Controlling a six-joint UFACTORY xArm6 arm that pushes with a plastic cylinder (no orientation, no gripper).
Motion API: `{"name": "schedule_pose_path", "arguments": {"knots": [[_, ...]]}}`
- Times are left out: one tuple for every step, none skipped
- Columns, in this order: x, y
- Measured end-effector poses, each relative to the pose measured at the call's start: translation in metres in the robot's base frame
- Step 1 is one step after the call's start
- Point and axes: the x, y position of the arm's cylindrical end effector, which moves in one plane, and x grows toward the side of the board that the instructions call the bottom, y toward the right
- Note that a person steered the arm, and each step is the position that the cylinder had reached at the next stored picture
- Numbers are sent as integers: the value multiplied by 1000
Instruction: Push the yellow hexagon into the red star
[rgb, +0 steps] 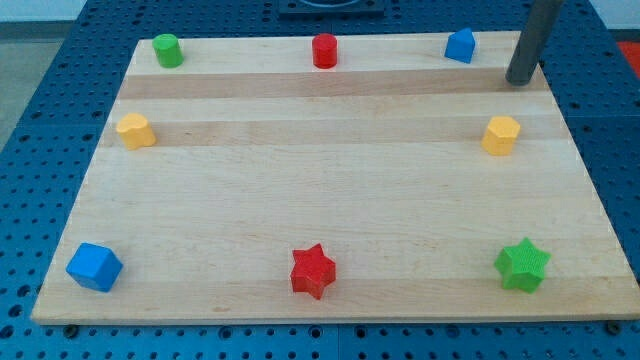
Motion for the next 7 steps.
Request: {"name": "schedule_pose_path", "arguments": {"knots": [[15, 0], [35, -8], [54, -8], [72, -18], [76, -36], [85, -53], [105, -59]]}}
